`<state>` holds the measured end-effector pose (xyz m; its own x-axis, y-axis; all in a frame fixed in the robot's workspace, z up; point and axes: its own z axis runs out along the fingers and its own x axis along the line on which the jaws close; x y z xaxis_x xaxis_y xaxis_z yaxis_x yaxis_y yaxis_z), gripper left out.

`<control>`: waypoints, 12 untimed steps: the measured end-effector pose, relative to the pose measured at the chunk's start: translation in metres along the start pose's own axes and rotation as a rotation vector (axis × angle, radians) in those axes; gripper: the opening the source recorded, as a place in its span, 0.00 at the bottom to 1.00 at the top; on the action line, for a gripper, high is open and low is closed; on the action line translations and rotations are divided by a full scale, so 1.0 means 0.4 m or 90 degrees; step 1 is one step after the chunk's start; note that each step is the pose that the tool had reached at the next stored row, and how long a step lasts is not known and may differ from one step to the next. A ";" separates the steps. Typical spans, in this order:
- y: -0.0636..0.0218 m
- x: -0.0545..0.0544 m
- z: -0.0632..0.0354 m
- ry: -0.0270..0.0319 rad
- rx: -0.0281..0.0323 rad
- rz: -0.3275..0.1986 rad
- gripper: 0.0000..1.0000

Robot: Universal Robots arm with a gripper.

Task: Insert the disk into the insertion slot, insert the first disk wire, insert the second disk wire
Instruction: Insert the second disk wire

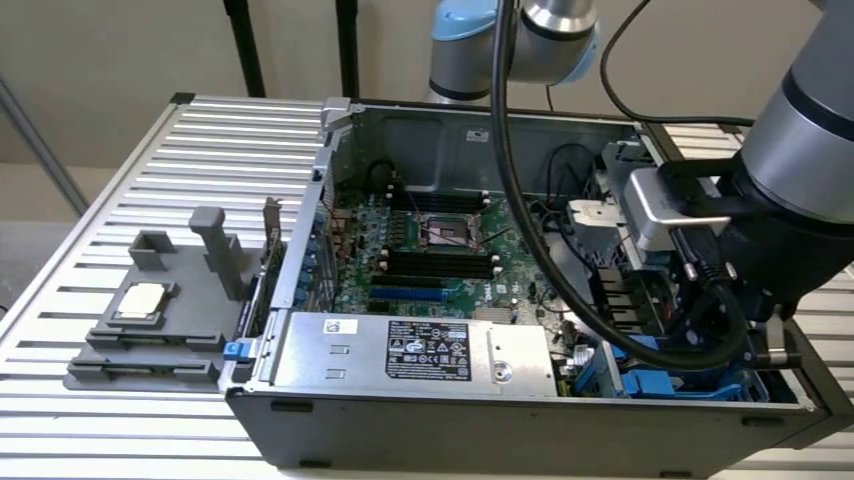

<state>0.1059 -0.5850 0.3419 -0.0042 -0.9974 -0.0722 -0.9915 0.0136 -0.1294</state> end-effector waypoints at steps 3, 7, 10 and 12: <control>0.000 0.000 0.003 -0.0043 0.0012 0.000 0.16; 0.001 0.000 0.005 -0.0082 0.0021 0.001 0.16; 0.001 0.000 0.005 -0.0089 0.0023 0.001 0.16; 0.001 0.000 0.006 -0.0089 0.0023 0.001 0.16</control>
<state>0.1060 -0.5850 0.3397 -0.0040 -0.9963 -0.0863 -0.9910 0.0155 -0.1329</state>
